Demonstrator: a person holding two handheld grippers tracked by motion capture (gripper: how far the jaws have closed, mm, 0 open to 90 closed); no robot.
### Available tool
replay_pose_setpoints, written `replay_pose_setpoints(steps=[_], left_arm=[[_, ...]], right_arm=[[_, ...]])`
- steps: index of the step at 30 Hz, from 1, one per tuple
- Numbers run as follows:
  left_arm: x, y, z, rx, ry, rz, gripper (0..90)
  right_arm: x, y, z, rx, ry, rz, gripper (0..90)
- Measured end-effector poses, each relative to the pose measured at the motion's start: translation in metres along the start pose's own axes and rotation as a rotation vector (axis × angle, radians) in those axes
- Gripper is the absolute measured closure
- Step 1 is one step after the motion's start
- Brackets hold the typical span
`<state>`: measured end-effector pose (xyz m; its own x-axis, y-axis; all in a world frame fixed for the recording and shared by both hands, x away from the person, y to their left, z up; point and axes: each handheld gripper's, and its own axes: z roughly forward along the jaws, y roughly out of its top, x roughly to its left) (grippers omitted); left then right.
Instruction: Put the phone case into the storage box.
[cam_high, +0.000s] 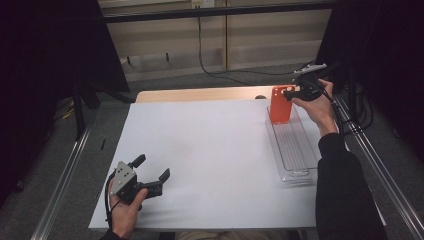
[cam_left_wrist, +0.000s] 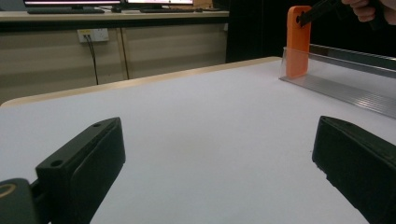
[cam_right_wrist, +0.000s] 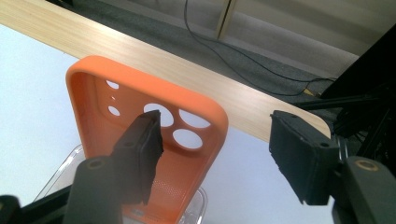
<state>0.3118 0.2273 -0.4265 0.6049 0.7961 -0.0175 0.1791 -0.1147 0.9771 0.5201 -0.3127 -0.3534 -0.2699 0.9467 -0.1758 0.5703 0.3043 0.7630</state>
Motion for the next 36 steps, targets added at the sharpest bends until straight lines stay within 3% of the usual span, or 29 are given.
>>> replay_pose_setpoints(steps=[18,26,36], left_arm=[[-0.001,0.0,0.0,0.002,0.0,0.003,2.5],[0.0,0.0,0.0,-0.001,0.001,0.003,2.5],[-0.001,0.001,0.002,0.002,-0.005,0.006,2.5]], right_arm=[[-0.002,-0.001,-0.009,-0.033,0.029,0.037,8.5],[-0.003,-0.005,-0.009,-0.039,0.028,0.057,5.9],[-0.002,-0.011,-0.011,-0.083,0.035,0.078,5.6]])
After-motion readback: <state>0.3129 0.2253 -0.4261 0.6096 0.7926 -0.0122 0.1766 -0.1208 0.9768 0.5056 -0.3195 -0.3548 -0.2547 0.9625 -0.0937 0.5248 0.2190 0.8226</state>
